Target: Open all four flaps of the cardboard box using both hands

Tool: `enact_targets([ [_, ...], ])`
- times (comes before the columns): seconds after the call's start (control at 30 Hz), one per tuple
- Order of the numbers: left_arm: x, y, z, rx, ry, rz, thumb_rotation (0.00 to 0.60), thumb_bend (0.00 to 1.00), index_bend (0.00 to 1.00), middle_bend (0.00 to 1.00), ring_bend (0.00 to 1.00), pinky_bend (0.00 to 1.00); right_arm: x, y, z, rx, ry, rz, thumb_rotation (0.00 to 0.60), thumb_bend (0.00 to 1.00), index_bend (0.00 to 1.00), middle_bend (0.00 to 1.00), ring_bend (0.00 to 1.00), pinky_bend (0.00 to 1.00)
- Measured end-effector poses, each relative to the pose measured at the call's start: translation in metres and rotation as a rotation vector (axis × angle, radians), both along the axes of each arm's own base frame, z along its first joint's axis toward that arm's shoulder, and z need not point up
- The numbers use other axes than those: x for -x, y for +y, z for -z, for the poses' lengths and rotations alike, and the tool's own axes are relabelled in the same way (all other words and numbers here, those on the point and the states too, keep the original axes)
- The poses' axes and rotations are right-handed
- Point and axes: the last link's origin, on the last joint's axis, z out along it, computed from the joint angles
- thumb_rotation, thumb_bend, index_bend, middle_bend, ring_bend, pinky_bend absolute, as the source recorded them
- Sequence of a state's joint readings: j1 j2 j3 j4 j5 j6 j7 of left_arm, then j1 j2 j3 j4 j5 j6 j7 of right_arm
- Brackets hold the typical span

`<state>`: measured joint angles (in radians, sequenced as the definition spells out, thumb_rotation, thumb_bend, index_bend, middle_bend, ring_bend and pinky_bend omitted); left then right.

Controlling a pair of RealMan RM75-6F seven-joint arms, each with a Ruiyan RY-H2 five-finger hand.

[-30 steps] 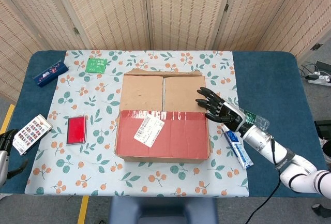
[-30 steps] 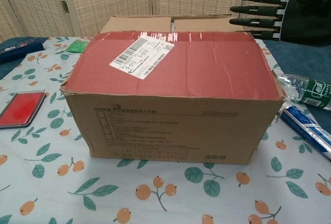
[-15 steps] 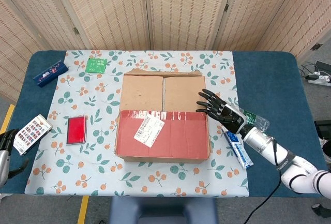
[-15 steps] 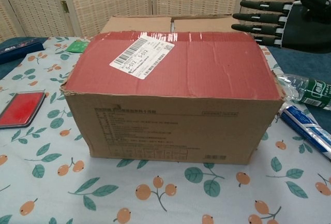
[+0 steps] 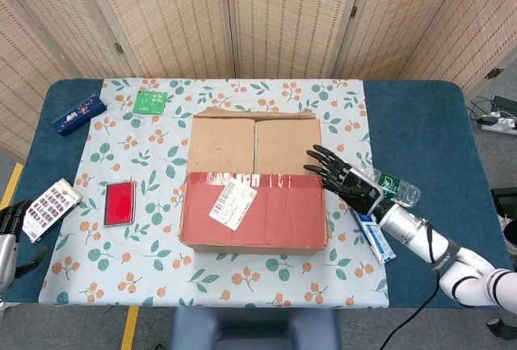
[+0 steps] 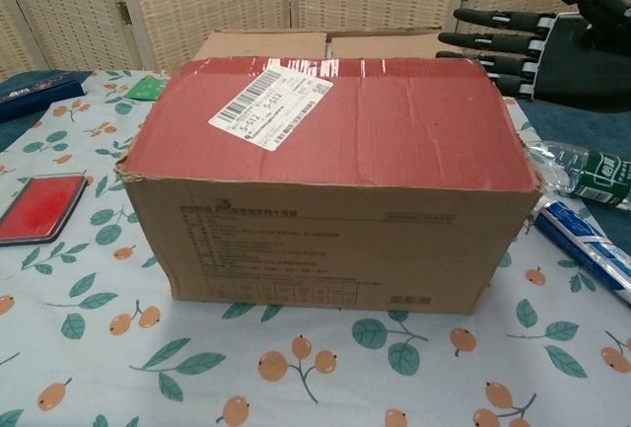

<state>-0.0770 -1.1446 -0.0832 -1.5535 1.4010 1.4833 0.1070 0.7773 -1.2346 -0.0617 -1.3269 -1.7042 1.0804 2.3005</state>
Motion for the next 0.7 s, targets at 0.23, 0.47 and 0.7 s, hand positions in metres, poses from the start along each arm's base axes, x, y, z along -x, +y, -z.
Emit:
enact_targets([
  [0.23,-0.001,0.002,0.004,0.007,0.015,-0.004,0.6,0.33,0.09,0.14,0.13,0.0,-0.004,0.008,-0.01,0.001,-0.044,-0.039,0.553,0.29,0.0,0.0,0.11,0.17],
  [0.47,-0.002,0.003,0.007,0.016,0.023,-0.002,0.6,0.33,0.09,0.14,0.13,0.0,-0.011,0.021,-0.028,0.013,-0.077,-0.089,0.554,0.29,0.0,0.0,0.11,0.17],
  [0.7,-0.004,0.003,0.009,0.018,0.029,0.007,0.6,0.33,0.09,0.14,0.13,0.0,-0.024,0.043,-0.032,-0.002,-0.092,-0.163,0.553,0.29,0.0,0.0,0.11,0.17],
])
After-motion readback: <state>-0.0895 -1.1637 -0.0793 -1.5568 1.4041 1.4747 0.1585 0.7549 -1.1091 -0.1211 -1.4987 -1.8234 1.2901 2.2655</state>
